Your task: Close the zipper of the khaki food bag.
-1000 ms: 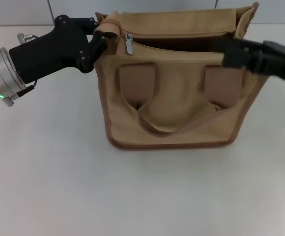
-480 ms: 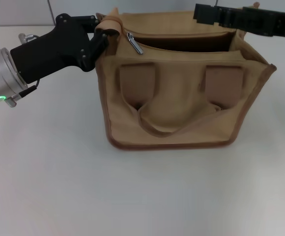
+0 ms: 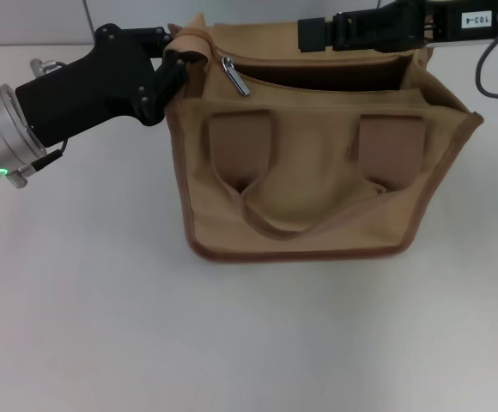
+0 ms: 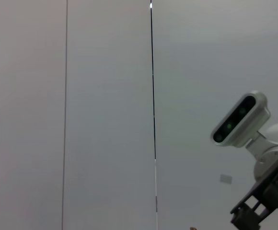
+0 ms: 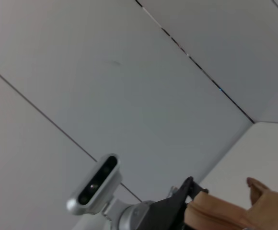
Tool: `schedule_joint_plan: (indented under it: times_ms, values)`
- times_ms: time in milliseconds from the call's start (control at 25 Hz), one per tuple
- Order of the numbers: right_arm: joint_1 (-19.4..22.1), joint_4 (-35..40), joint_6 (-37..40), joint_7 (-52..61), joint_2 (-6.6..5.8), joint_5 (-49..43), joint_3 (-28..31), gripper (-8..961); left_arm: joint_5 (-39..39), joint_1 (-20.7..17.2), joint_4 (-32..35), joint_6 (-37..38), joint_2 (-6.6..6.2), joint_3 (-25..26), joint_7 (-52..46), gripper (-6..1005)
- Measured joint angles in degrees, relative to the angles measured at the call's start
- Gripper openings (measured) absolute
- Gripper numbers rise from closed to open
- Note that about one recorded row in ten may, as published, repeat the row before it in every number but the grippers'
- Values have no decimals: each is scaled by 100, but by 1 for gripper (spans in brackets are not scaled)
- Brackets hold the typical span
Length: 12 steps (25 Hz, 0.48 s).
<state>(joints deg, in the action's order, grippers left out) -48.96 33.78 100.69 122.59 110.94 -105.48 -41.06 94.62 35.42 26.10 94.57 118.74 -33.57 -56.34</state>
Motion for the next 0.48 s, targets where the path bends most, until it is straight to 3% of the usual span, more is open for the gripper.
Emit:
schedule_joint_plan:
  times_ms: [200, 480]
  values:
    - [-250, 6, -281, 362, -17, -346, -52, 372, 0, 1, 0, 9, 0, 18, 1, 32]
    - [-576, -26, -741, 741, 25, -621, -553, 371, 2, 36, 0, 18, 6, 22, 1, 34]
